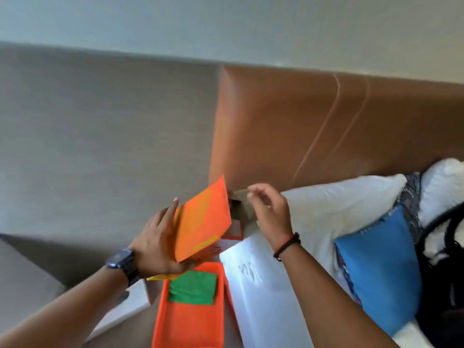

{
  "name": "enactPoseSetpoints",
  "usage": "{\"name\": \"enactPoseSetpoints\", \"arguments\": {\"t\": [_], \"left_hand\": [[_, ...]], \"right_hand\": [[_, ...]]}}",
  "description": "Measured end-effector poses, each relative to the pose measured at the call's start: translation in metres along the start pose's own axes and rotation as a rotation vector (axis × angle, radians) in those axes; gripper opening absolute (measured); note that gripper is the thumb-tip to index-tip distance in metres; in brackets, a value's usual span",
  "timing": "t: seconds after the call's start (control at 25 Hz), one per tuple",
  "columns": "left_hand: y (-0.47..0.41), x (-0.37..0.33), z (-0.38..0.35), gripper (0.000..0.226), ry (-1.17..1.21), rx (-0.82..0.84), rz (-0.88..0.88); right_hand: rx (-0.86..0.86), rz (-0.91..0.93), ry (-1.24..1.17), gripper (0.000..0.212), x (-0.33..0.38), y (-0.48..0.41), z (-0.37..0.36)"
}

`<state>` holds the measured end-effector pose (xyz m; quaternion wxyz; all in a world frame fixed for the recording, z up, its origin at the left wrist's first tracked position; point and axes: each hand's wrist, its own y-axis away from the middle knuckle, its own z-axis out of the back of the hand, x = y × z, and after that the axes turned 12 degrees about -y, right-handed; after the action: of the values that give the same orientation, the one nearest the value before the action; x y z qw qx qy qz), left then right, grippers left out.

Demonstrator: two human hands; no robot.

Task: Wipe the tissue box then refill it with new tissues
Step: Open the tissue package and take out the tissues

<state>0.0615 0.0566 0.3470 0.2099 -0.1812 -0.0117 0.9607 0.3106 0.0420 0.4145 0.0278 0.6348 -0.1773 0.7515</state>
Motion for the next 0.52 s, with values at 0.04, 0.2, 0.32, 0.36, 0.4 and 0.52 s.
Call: {"name": "enactPoseSetpoints", "arguments": {"t": [0.04,0.2,0.32,0.36,0.4,0.52], "left_hand": [[0.004,0.012,0.011,0.146,0.087,-0.027,0.033],[0.012,0.035,0.04,0.141,0.248,-0.07,-0.019],[0.013,0.036,0.059,0.134,0.3,-0.073,-0.064],[0.013,0.034,0.062,0.128,0.299,-0.081,-0.07],[0.014,0.03,0.063,0.121,0.298,-0.087,-0.061],[0.014,0.008,0.064,0.091,0.429,-0.195,0.117]], "right_hand": [[0.113,0.009,0.037,0.015,0.012,-0.003,-0.017],[0.33,-0.039,0.039,0.039,0.042,-0.016,-0.065],[0.268,-0.203,-0.201,0.043,0.054,-0.03,-0.078],[0.253,-0.224,-0.185,0.037,0.057,-0.033,-0.079],[0.228,-0.23,-0.148,0.03,0.062,-0.033,-0.08],[0.018,-0.211,-0.057,0.023,0.079,-0.028,-0.085]]}}
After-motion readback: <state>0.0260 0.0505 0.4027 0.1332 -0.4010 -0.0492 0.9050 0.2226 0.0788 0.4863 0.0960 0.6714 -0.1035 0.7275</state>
